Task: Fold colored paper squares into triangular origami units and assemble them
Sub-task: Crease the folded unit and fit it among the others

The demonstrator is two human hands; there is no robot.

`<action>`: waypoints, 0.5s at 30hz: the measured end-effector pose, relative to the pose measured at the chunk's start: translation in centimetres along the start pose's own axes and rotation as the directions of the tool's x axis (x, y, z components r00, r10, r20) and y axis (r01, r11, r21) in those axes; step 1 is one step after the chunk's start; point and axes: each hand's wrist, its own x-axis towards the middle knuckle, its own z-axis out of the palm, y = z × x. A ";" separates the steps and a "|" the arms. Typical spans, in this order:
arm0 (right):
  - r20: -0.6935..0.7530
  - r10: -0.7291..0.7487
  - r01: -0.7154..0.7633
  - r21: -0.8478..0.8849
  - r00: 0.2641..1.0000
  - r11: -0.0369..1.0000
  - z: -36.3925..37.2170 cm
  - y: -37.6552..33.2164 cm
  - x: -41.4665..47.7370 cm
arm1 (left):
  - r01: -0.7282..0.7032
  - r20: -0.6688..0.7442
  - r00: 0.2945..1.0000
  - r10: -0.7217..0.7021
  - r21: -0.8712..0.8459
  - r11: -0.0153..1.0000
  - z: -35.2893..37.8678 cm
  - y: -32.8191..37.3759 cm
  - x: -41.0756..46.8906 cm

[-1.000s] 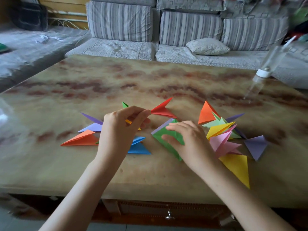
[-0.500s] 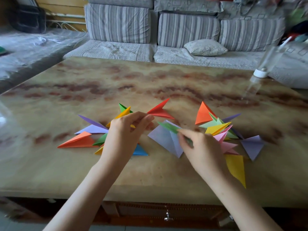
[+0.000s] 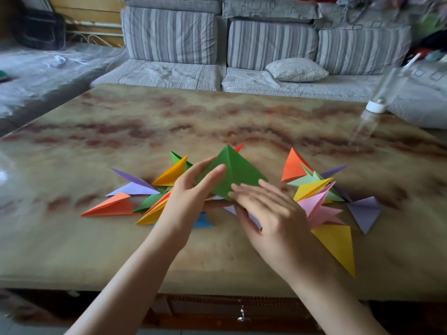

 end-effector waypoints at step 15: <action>0.330 0.366 -0.488 0.476 0.870 0.731 -2.9 2.6 2.1 | -0.048 0.199 0.979 0.039 0.041 0.998 -0.2 0.9 -0.8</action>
